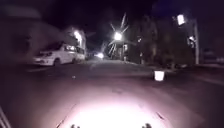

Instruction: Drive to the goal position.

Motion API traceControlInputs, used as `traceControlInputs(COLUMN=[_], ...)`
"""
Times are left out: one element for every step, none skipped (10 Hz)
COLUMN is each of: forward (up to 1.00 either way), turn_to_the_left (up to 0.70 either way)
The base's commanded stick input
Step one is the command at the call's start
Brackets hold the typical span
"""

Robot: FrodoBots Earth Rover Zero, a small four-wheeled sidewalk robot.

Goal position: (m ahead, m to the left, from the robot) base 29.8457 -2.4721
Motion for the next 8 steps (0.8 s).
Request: traceControlInputs(forward=[0.70, 0.70, 0.70, 0.70, 0.70, 0.70, 0.70, 0.70], turn_to_the_left=[0.00, 0.00, 0.00, 0.00, 0.00, 0.00, 0.00, 0.00])
